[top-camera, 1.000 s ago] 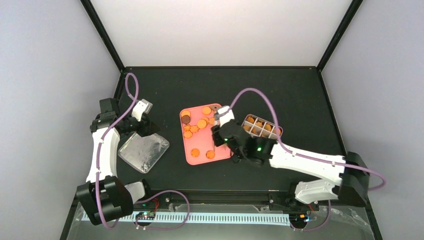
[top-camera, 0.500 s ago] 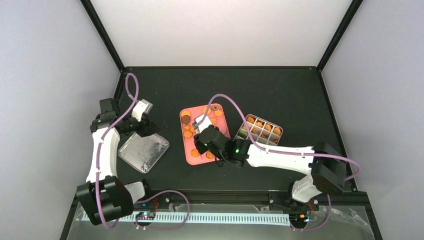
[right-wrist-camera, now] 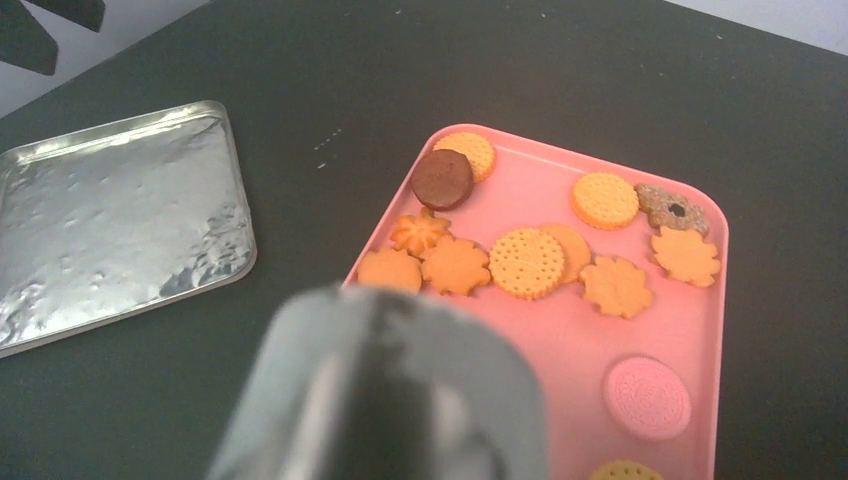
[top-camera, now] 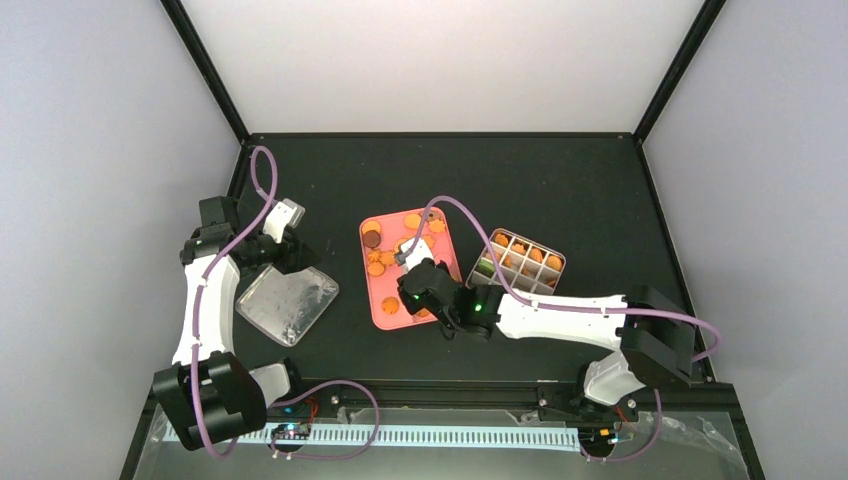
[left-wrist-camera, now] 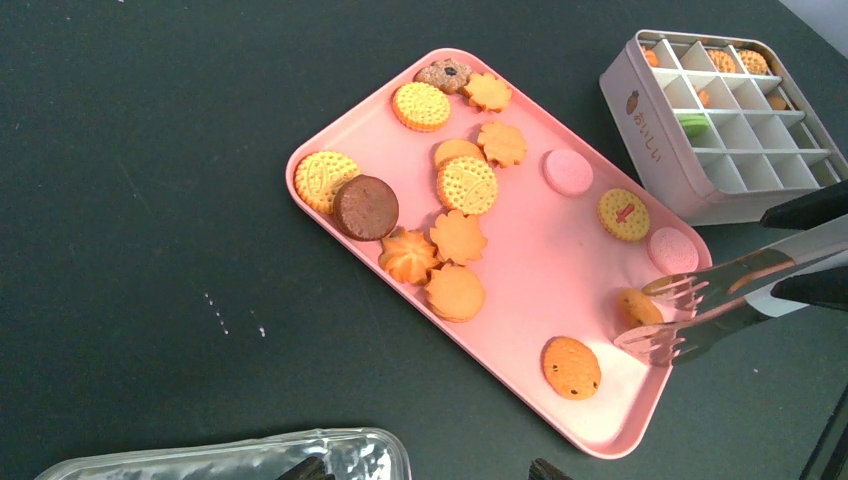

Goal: Pack the cookies
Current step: Adjust the fake cookies on the plate, then pick up the fake cookies from the plate, then place the fake cookies in the empty pocket of the box.

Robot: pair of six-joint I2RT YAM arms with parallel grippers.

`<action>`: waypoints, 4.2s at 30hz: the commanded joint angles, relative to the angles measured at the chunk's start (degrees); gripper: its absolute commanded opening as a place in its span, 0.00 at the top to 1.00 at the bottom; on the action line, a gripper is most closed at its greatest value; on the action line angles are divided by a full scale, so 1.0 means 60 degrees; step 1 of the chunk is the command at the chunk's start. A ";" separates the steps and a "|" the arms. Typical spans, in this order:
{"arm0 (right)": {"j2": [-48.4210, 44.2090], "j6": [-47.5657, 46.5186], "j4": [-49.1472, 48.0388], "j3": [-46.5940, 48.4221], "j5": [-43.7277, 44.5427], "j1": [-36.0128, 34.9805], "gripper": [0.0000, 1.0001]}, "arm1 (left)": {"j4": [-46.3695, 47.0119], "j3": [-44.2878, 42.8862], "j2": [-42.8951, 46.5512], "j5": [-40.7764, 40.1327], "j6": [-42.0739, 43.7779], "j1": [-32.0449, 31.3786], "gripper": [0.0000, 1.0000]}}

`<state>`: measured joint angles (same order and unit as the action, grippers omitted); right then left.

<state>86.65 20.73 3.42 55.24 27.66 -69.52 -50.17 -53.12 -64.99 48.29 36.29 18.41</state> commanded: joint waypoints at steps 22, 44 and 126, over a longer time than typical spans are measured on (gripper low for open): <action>-0.1336 0.0146 0.0072 -0.0143 0.0806 0.0319 0.83 | -0.0156 -0.0174 -0.0029 0.0039 0.0076 0.0095 0.47; -0.1072 0.0356 -0.0456 -0.0565 -0.0015 0.1390 0.64 | -0.0222 -0.0199 0.0020 0.0053 0.0129 0.0095 0.47; -0.5401 0.0655 0.0695 -0.2675 0.0724 0.3463 0.82 | -0.0098 0.0041 -0.0125 0.0000 0.0128 0.0097 0.47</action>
<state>55.81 23.11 8.19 40.25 31.00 -49.43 -50.65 -52.40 -65.65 47.53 36.29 18.41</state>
